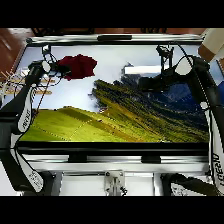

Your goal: Fold the shirts.

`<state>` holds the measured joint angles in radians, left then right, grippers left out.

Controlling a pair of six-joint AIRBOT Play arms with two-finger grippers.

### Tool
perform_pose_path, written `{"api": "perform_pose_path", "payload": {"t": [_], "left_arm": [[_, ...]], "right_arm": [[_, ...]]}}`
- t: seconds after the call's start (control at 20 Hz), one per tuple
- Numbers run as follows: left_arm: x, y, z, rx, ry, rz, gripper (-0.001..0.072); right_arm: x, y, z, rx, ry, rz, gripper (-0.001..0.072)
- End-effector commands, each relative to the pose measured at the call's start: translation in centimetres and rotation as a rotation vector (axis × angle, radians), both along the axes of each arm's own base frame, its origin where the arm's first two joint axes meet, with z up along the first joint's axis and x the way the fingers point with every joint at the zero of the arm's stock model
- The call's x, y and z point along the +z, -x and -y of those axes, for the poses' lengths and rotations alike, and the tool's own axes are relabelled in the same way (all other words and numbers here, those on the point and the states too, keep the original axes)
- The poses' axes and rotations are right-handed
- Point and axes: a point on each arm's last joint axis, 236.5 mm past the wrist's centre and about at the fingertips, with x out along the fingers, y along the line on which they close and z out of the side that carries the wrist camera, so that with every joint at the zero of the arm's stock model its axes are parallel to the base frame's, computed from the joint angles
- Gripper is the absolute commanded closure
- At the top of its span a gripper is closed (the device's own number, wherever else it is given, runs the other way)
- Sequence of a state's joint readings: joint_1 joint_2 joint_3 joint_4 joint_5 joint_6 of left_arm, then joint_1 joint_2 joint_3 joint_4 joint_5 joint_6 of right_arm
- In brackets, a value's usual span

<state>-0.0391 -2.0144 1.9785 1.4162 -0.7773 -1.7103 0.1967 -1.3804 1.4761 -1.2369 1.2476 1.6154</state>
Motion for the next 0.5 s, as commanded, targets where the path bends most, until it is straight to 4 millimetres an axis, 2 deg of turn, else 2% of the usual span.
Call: {"api": "perform_pose_path", "payload": {"t": [0.0,0.1,0.2,0.25,0.3,0.35,0.4,0.45], "left_arm": [[12.3,1.1,3.4,-0.106,-0.025,0.206,0.0673],[23.7,4.7,7.1,-0.209,-0.066,0.407,0.0673],[34.9,11.4,10.7,-0.283,-0.044,0.603,0.0673],[39.4,15.1,12.2,-0.320,-0.022,0.684,0.0673],[43.0,19.0,13.5,-0.359,0.001,0.752,0.0673],[45.7,23.0,14.7,-0.406,0.025,0.797,0.0673],[47.1,26.5,15.7,-0.458,0.040,0.805,0.0673],[47.1,29.2,16.3,-0.509,0.044,0.776,0.0673]], "right_arm": [[2.1,1.6,0.3,0.022,0.005,0.019,0.0167],[5.7,2.5,1.0,0.016,0.010,0.115,0.0167],[10.0,4.1,2.4,-0.003,0.034,0.233,0.0167],[12.4,5.2,3.3,-0.020,0.047,0.299,0.0168],[14.4,6.3,4.1,-0.036,0.052,0.357,0.0167],[16.4,7.6,4.8,-0.058,0.053,0.410,0.0167],[18.2,9.0,5.5,-0.082,0.048,0.460,0.0168],[19.6,10.3,6.1,-0.105,0.045,0.495,0.0167]]}}
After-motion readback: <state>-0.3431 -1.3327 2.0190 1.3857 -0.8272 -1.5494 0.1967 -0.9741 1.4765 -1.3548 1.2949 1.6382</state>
